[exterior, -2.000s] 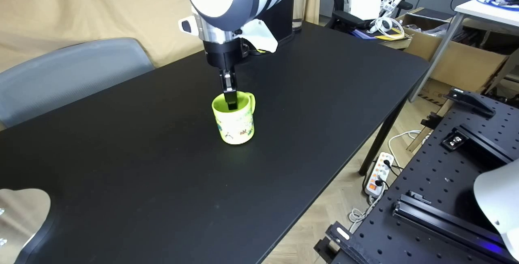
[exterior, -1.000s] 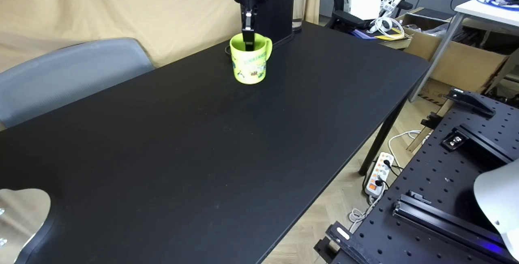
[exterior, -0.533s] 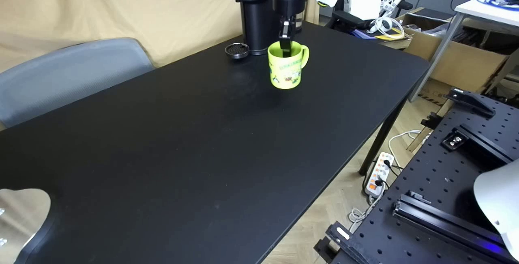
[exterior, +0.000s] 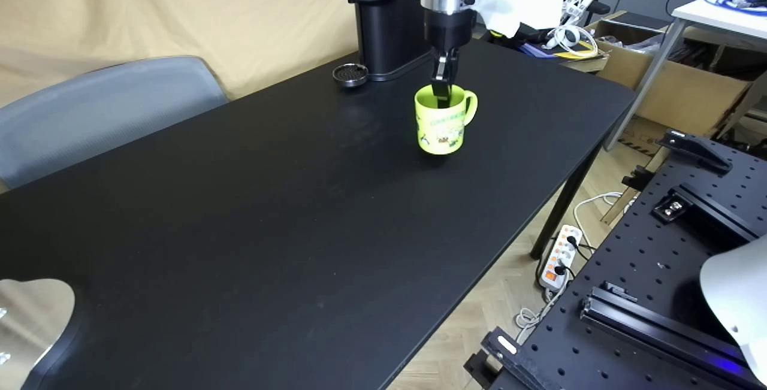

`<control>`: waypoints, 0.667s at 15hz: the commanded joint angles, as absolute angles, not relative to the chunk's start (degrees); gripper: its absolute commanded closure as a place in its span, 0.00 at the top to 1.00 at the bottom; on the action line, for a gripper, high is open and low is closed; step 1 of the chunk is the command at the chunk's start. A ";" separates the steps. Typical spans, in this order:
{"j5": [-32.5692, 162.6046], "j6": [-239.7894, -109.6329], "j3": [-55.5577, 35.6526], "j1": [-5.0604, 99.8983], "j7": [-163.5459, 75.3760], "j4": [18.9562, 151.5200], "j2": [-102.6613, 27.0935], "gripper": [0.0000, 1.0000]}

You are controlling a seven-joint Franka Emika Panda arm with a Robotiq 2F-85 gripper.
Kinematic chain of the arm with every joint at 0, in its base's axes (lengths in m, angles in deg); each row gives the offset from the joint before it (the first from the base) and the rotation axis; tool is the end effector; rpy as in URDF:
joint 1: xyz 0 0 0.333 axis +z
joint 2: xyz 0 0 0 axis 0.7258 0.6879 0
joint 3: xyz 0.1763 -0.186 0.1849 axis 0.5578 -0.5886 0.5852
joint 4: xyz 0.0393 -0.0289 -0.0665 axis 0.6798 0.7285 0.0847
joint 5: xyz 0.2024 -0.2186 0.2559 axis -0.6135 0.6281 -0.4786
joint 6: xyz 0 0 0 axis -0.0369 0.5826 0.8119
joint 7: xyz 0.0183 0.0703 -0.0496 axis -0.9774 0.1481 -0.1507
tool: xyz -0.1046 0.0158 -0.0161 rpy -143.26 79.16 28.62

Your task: Pick up the cup from the table and slightly move it to the right.

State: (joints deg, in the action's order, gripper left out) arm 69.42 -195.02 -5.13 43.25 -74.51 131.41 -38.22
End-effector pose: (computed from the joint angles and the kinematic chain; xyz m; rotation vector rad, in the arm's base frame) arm 0.4933 -0.0162 0.1959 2.9861 0.8004 -0.0113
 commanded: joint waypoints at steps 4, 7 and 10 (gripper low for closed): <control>65.48 -200.81 -3.24 42.33 -71.52 135.07 -38.05 0.02; 64.28 -203.11 -2.27 42.07 -72.08 135.42 -37.27 0.02; 63.61 -204.68 -1.42 41.64 -72.29 135.38 -36.44 0.02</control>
State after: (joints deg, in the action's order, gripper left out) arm 64.22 -202.45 -2.97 43.03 -73.42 134.28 -36.01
